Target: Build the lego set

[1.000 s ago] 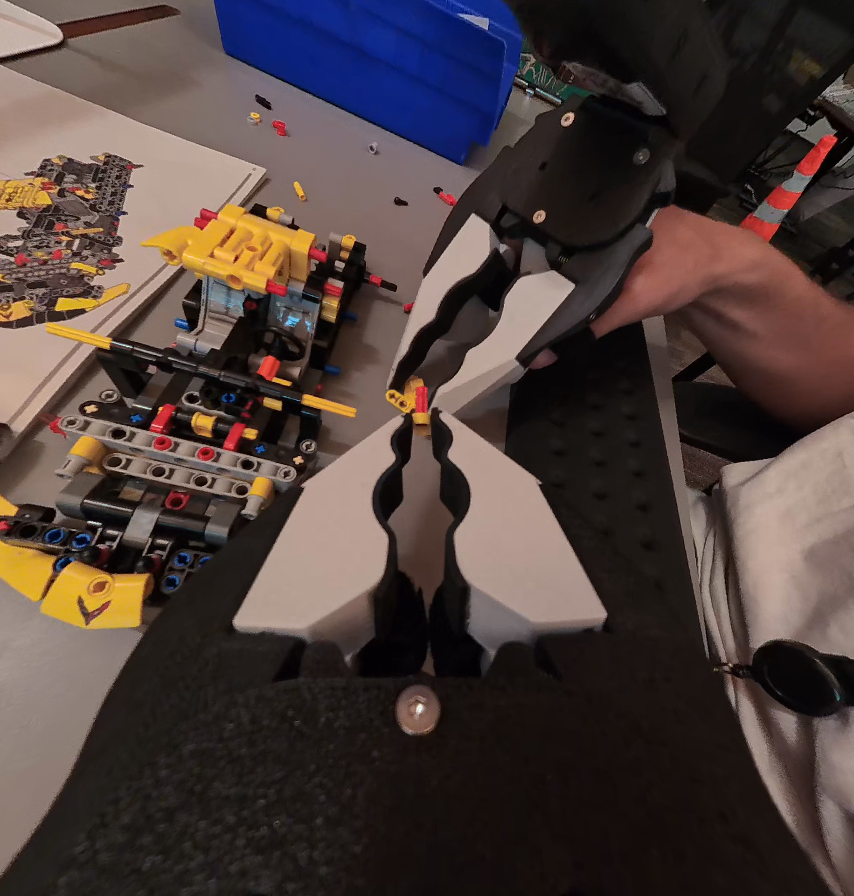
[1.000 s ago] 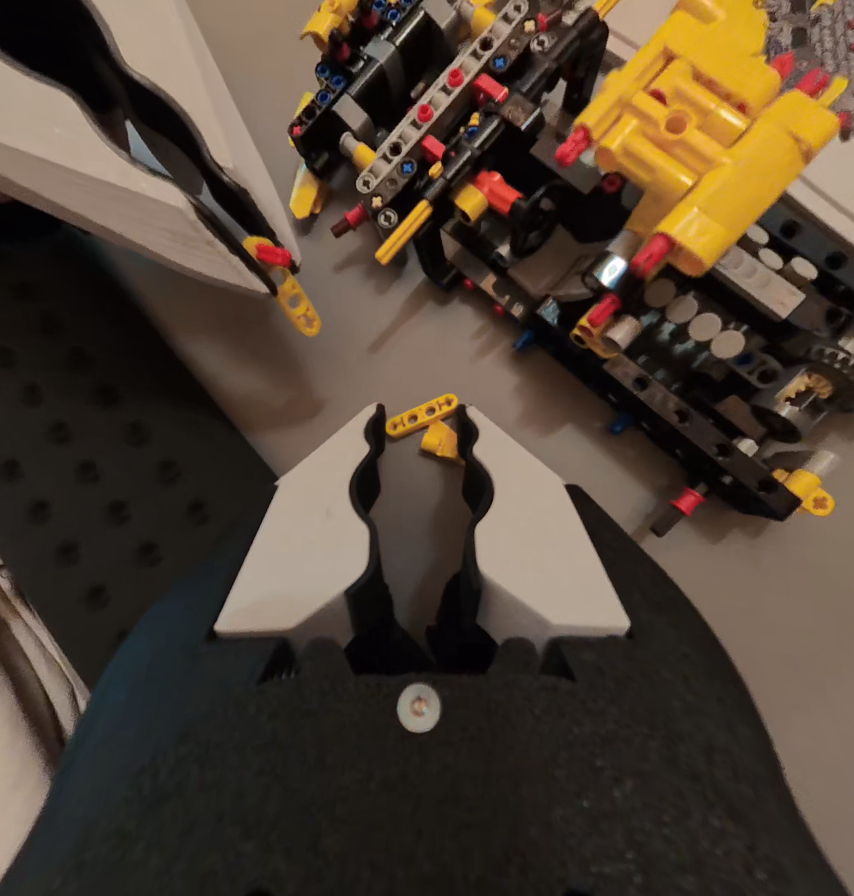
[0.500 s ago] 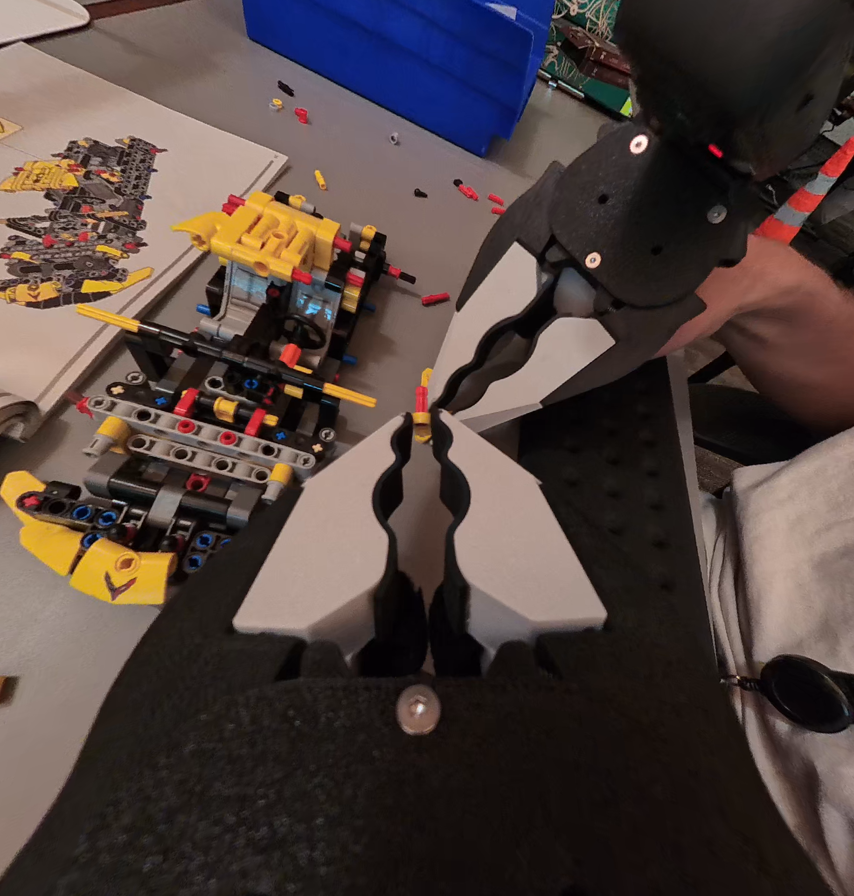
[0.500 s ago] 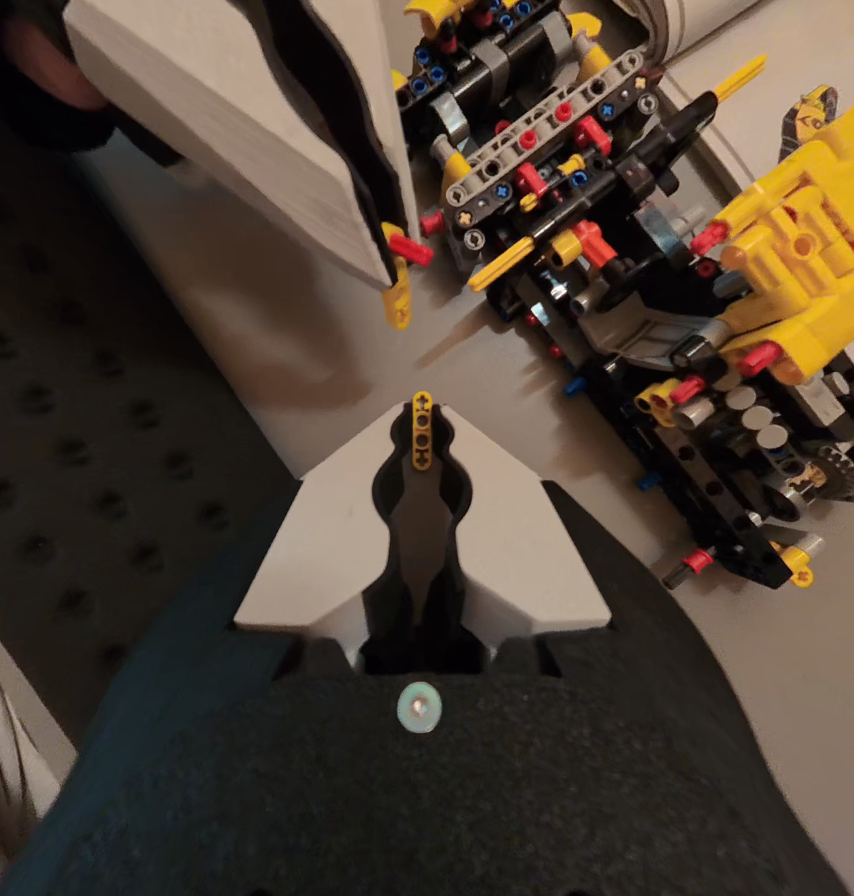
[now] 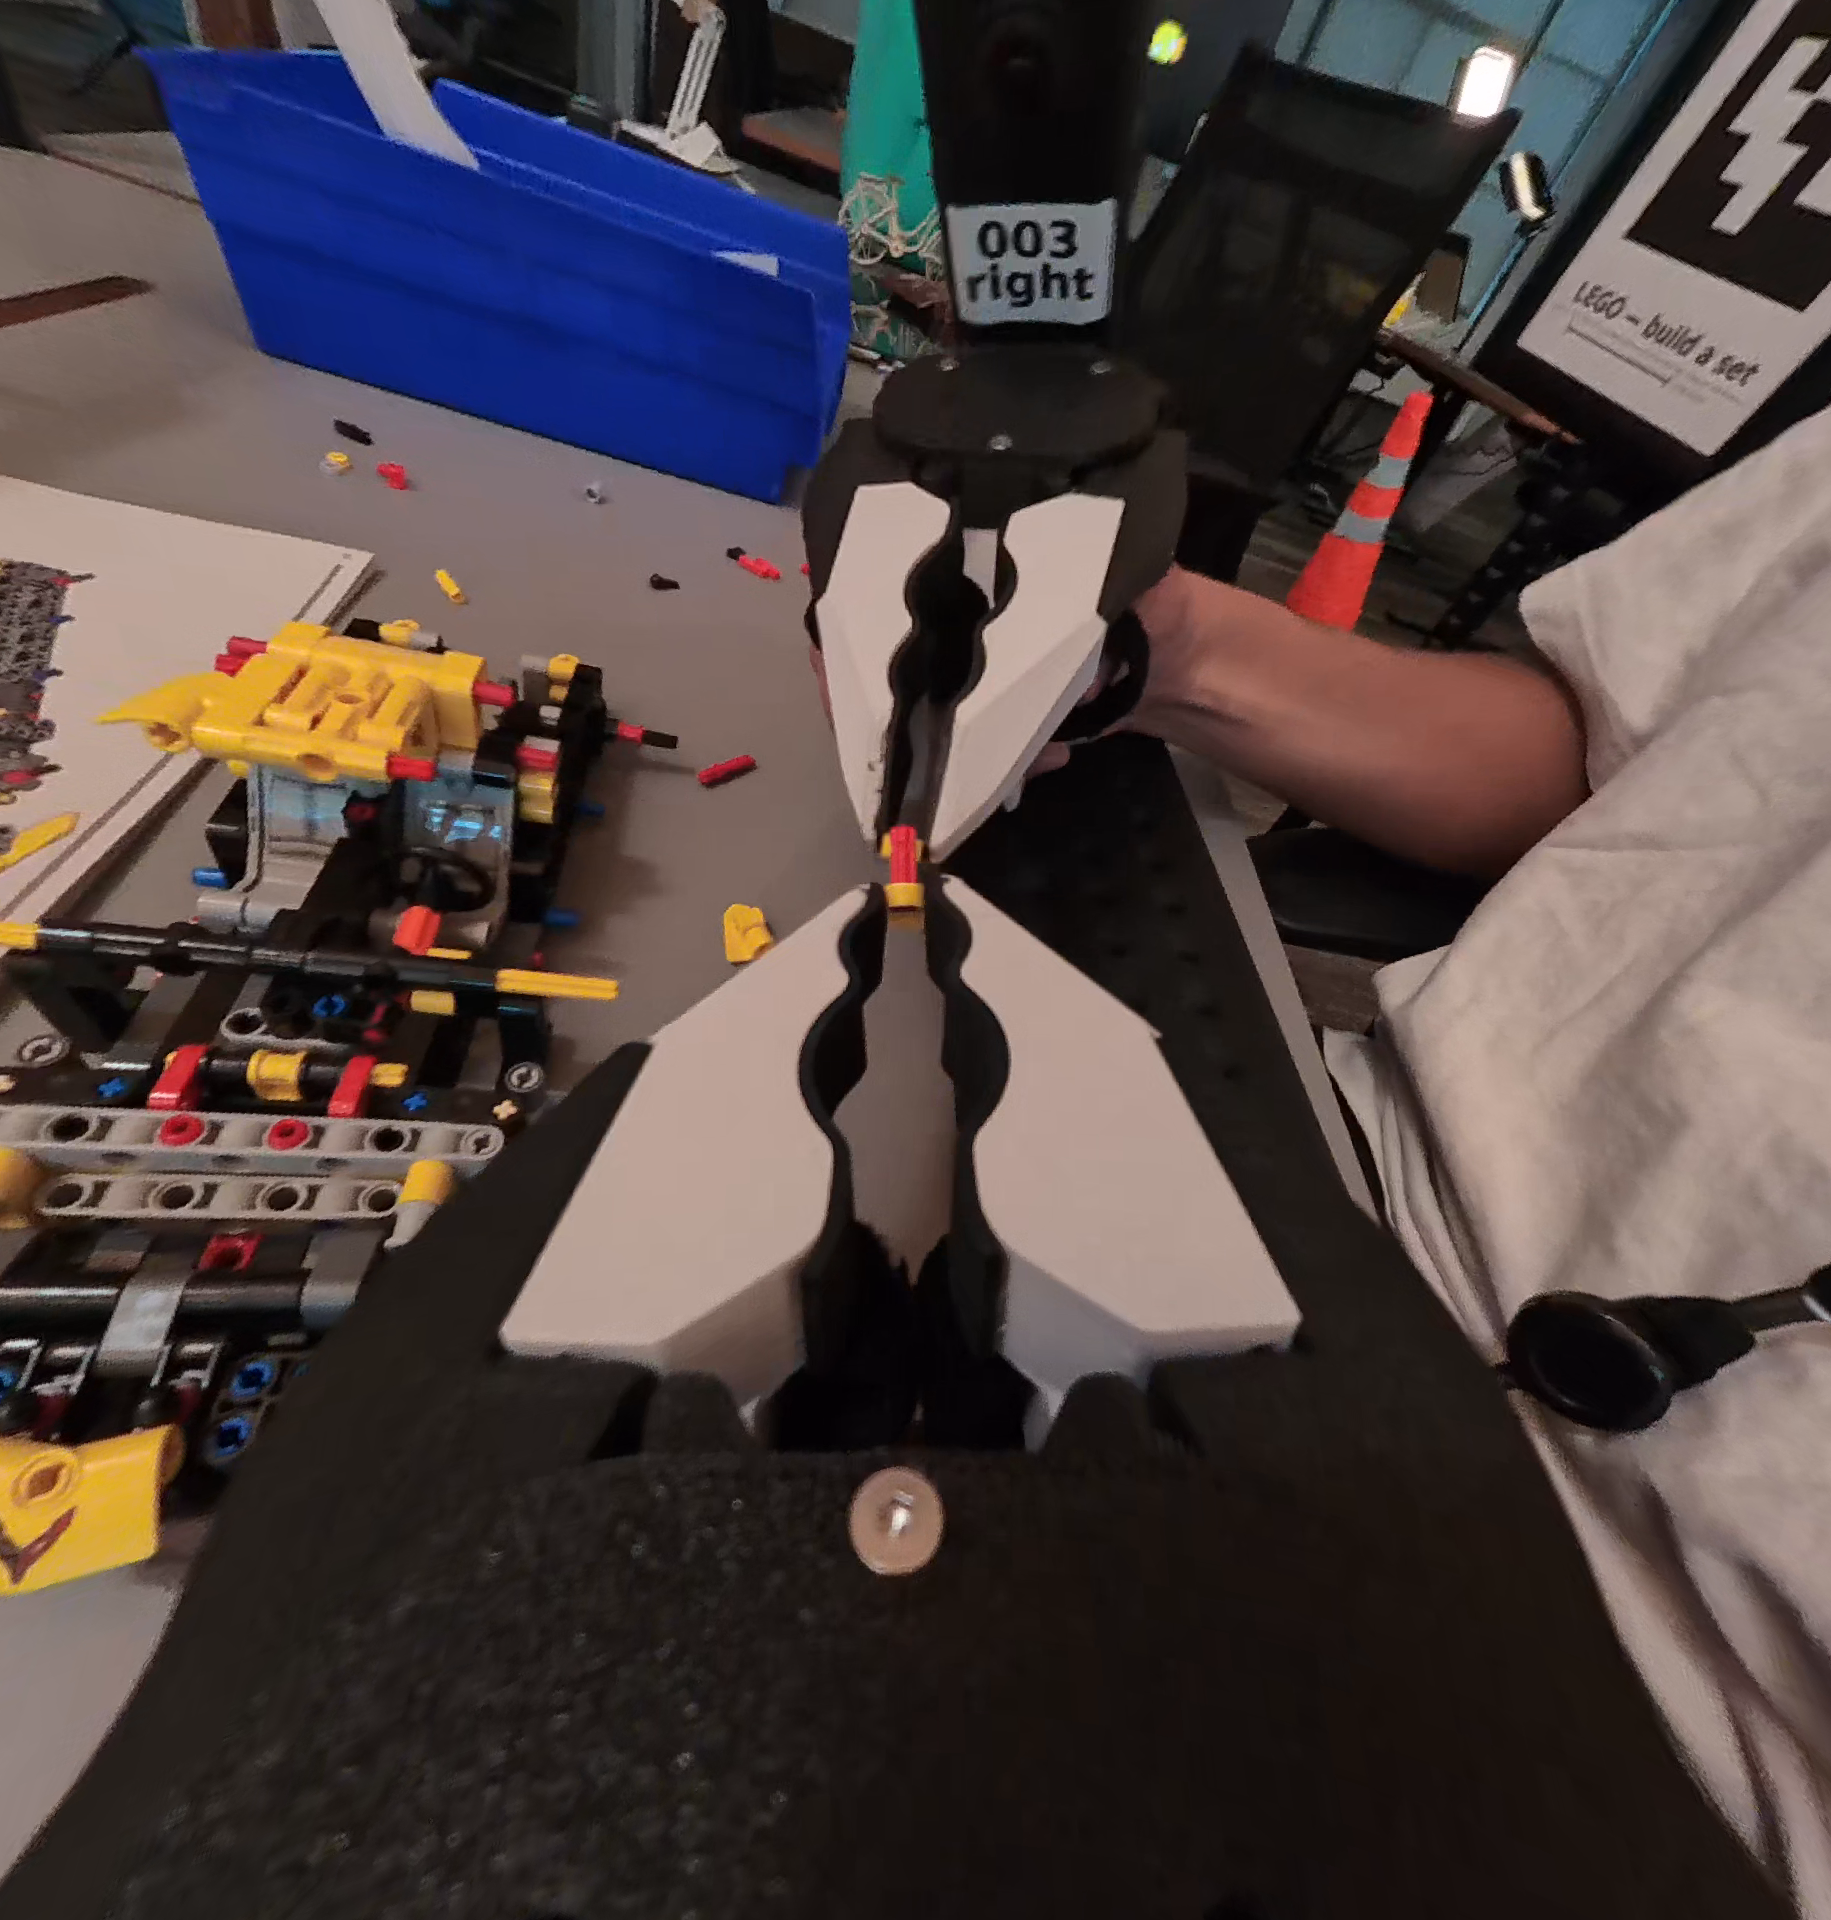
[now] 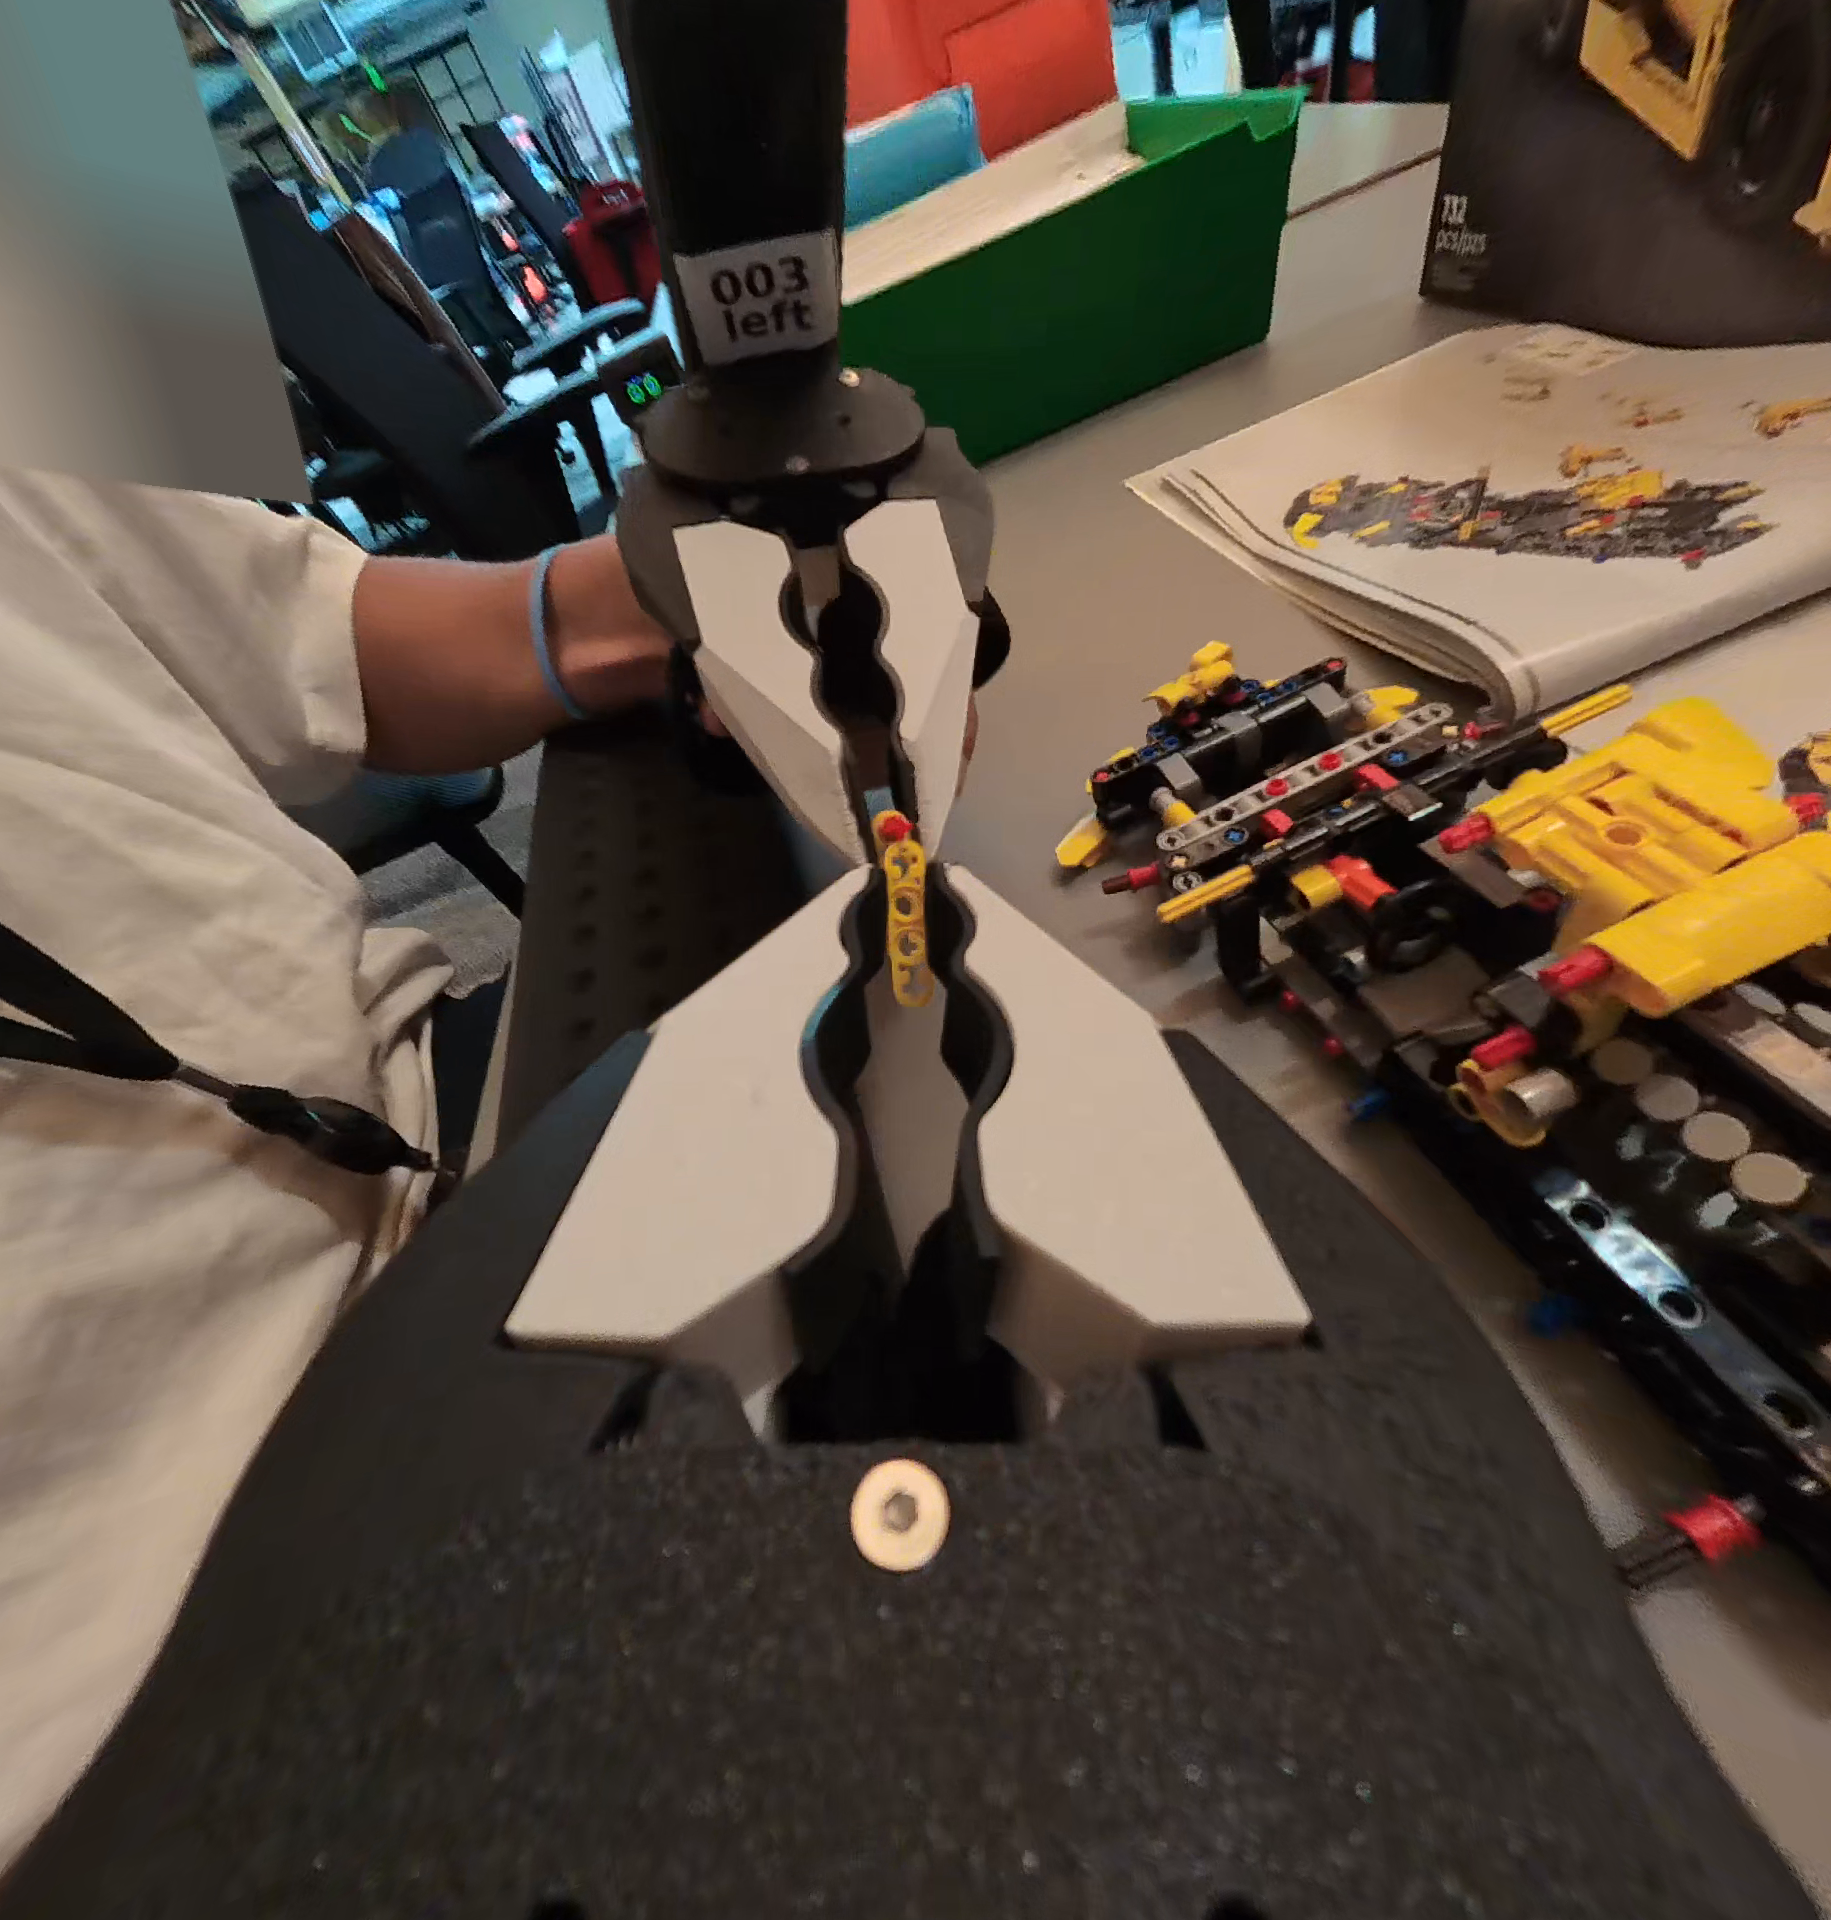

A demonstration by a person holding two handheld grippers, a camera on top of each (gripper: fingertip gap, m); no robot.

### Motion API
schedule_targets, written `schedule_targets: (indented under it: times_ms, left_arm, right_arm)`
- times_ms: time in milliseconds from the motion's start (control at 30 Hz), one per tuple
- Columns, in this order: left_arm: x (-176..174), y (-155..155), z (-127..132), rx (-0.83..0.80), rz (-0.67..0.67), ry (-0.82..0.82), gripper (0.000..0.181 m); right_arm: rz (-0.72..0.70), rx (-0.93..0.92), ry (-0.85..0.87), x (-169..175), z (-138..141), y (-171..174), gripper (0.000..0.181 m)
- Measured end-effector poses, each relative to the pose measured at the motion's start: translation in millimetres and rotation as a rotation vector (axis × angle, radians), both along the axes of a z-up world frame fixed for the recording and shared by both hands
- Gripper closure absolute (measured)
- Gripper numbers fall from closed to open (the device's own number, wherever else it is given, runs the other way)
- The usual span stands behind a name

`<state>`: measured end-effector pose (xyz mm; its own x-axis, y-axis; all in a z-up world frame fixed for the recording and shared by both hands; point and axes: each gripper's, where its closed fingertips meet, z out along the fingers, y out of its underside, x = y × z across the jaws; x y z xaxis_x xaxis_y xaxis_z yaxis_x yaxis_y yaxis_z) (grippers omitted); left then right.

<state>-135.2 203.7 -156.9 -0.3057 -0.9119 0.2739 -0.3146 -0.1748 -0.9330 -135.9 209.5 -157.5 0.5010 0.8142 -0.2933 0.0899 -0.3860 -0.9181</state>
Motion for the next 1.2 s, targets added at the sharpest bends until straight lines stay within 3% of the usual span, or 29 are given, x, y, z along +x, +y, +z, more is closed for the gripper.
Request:
schedule_targets:
  times_ms: [133,433,1200]
  left_arm:
    - [-1.7,-1.4,1.1,0.016,-0.021,-0.018,0.174]
    - [-0.1,-6.8,-5.9,-0.006,-0.057,-0.005,0.174]
    - [-3.3,-10.1,0.9,-0.105,-0.101,0.000,0.175]
  right_arm:
    - [0.012,0.004,0.095,4.4,12.7,-2.3,0.174]
    - [0.057,-0.026,0.050,-2.4,3.7,-3.7,0.175]
    - [0.133,-0.127,0.144,-5.4,7.2,-8.4,0.175]
